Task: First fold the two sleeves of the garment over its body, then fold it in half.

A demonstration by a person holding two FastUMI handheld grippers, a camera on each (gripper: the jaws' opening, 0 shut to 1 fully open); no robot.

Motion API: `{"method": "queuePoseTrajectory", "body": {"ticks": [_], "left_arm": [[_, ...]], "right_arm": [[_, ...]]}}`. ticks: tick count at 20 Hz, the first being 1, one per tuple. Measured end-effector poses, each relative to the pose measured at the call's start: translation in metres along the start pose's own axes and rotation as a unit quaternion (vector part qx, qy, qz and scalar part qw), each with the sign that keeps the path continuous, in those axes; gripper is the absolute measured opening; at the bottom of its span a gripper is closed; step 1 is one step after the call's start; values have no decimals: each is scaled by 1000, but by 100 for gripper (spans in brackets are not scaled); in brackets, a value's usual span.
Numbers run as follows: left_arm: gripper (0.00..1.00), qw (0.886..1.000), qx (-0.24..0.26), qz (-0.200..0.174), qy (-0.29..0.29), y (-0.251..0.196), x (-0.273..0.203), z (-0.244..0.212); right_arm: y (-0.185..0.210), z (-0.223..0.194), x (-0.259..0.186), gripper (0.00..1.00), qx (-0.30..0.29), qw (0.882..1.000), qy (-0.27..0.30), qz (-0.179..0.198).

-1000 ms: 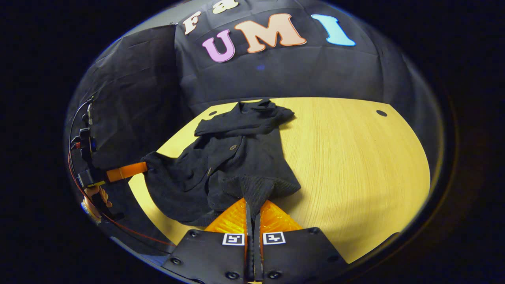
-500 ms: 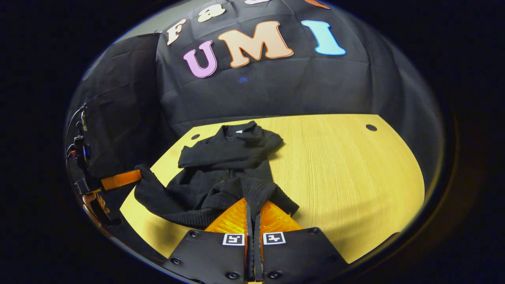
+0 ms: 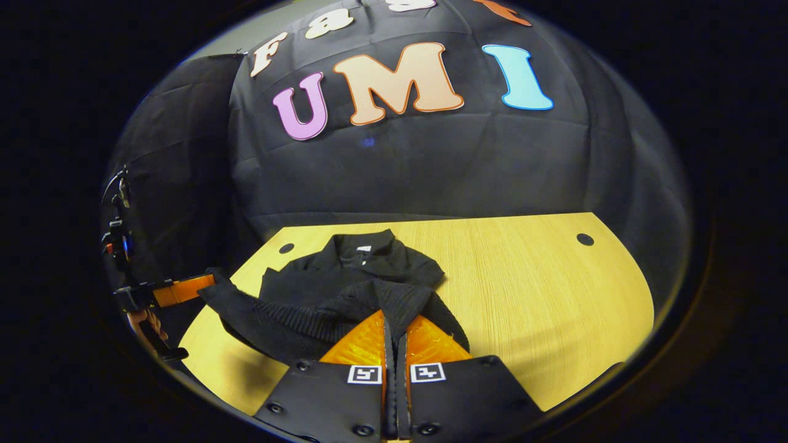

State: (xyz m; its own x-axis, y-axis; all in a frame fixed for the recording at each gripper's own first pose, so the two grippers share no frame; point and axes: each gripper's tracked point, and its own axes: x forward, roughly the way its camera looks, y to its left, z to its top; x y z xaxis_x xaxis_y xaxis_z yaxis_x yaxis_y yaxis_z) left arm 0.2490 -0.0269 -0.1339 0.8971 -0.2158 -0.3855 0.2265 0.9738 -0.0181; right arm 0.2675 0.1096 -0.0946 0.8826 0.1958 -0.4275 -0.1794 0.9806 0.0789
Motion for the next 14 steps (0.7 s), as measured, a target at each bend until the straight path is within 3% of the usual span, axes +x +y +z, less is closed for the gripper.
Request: {"method": "queuePoseTrajectory", "body": {"ticks": [7, 14], "left_arm": [[0, 999, 12, -25, -24, 2, 60, 36], [0, 999, 16, -22, -29, 18, 117, 51]], "right_arm": [[0, 49, 48, 2, 0, 999, -25, -20], [-16, 76, 102, 2, 15, 999, -25, -33]]}}
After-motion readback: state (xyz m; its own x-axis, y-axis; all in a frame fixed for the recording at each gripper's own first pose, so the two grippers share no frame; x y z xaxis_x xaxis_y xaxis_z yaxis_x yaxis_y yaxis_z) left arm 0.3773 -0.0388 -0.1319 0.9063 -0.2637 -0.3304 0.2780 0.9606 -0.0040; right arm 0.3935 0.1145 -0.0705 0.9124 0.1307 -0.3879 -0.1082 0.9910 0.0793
